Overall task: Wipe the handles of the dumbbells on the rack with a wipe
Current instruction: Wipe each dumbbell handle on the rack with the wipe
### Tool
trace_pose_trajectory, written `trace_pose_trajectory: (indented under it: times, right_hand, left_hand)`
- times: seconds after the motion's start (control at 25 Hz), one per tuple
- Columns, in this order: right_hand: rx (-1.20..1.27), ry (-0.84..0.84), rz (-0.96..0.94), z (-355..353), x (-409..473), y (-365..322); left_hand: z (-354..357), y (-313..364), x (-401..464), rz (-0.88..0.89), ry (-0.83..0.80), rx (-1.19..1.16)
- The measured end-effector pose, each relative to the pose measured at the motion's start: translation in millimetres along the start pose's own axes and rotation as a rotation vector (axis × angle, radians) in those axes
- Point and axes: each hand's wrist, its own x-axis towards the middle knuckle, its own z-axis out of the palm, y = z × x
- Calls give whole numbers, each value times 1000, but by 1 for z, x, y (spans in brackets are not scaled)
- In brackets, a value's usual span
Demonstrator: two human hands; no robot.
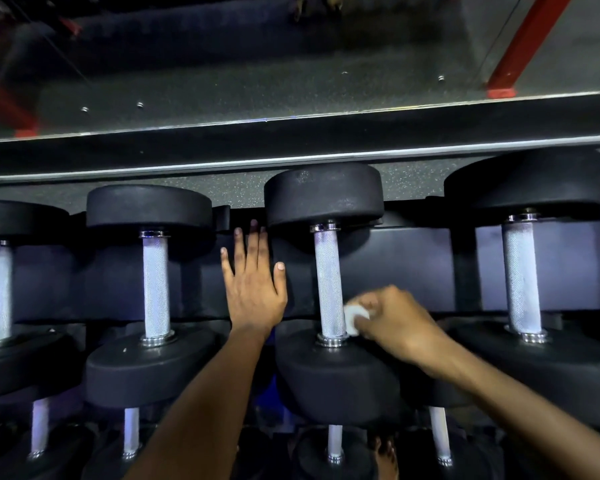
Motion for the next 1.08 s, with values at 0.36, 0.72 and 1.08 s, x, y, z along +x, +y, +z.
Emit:
trace_pose_trajectory:
  times: [0.36,0.72,1.08]
  right_hand:
    - [-976,34,-1293,-29,30,42]
    - [-1182,-108,-1455,-28,50,20]
    - [-1404,-242,-813,3,50,-62]
  left_hand:
    - [2,-1,-2,11,2,-6]
    - [1,1,-2,19,27,-36]
    - [1,-1,-1,18,12,-33]
